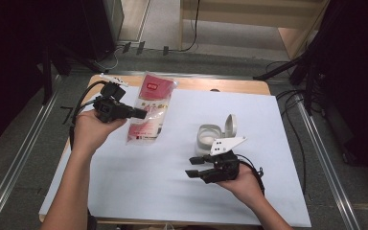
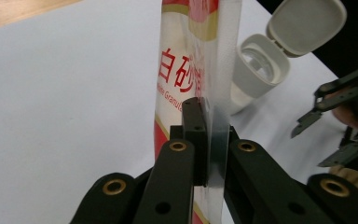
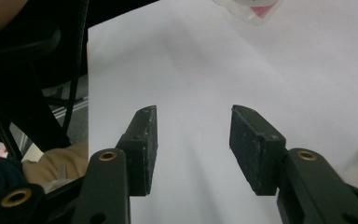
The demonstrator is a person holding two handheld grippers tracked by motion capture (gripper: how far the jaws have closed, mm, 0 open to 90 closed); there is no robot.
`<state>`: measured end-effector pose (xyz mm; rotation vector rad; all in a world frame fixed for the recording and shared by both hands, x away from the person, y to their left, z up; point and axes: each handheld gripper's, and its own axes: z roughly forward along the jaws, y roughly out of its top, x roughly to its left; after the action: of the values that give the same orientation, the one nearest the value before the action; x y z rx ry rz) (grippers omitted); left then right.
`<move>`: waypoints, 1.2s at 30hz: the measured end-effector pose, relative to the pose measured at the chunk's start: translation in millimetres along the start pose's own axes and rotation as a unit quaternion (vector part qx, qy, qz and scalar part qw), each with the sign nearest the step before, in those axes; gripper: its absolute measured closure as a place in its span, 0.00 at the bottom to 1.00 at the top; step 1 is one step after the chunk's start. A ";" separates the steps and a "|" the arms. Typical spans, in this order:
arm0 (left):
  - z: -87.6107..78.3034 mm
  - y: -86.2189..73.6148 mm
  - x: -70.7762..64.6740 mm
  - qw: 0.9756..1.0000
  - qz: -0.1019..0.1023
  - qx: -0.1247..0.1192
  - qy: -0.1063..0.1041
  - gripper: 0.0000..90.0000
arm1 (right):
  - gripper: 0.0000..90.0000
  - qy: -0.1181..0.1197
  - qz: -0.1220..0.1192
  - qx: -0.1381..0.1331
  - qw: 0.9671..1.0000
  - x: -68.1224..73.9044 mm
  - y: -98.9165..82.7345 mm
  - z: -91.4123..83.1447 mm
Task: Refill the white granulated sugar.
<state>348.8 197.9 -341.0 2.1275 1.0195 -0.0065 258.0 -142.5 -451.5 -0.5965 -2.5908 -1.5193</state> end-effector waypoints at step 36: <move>59.8 -4.6 41.0 0.999 -0.001 -0.013 0.035 1.00 | 0.58 -0.025 0.030 -0.031 0.999 -6.8 -16.7 -24.9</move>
<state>391.6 188.8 -398.9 2.1160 1.0555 0.0799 255.0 -173.1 -454.5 -0.7199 -2.5447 -1.5925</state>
